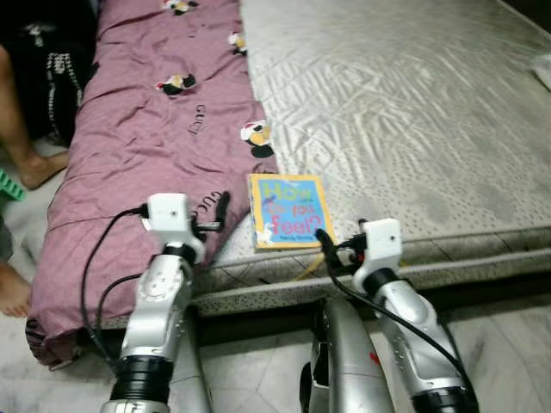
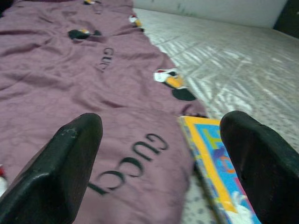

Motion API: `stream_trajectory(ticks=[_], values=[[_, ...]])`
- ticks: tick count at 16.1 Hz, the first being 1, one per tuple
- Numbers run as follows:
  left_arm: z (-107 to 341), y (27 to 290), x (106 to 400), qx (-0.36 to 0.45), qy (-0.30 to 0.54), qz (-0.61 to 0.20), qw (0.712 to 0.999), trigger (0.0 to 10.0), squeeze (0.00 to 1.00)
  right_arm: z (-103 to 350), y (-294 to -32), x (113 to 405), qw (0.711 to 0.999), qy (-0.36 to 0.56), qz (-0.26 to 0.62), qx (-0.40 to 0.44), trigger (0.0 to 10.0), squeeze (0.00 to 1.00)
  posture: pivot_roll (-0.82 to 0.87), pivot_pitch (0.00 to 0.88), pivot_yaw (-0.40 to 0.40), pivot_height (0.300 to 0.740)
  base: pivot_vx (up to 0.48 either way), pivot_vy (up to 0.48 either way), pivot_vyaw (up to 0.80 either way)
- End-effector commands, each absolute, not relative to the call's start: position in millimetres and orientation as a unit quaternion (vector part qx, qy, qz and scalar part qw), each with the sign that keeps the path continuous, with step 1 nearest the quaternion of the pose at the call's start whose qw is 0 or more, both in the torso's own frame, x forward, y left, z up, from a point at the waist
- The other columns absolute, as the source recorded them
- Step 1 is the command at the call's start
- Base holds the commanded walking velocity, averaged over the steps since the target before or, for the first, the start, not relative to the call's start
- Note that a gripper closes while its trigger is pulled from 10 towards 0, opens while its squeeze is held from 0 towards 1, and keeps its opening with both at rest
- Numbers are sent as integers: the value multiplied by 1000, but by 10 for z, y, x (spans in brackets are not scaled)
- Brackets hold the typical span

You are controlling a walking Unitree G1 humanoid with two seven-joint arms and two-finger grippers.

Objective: Clean up the room

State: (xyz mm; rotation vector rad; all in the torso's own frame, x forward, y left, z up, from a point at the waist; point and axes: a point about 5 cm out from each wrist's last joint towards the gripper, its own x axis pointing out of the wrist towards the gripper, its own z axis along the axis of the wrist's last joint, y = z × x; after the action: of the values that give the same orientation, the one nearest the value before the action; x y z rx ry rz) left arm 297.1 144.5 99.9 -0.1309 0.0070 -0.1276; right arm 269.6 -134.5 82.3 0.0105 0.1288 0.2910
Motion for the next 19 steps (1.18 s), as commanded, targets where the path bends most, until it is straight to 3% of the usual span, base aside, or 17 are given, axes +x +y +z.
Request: stream_trajectory(ticks=[1, 6, 11, 19], values=[[975, 1421, 2959, -67, 8, -69, 995, 10000, 0, 828, -1378, 2687, 988, 63, 142, 2, 10000, 0, -64, 79, -27, 506, 0, 0, 0], [855, 1426, 2987, -95, 55, -60, 992, 10000, 0, 823, -1379, 2676, 988, 65, 142, 1, 10000, 0, -71, 84, -29, 506, 0, 0, 0], [903, 1325, 3252, -150, 64, -89, 983, 10000, 0, 822, -1526, 2522, 989, 77, 129, -15, 10000, 0, -134, 133, -33, 506, 0, 0, 0], [902, 1028, 3370, -239, 91, -134, 957, 10000, 0, 835, -1601, 2308, 989, 94, 109, -17, 10000, 0, -183, 193, -27, 506, 0, 0, 0]])
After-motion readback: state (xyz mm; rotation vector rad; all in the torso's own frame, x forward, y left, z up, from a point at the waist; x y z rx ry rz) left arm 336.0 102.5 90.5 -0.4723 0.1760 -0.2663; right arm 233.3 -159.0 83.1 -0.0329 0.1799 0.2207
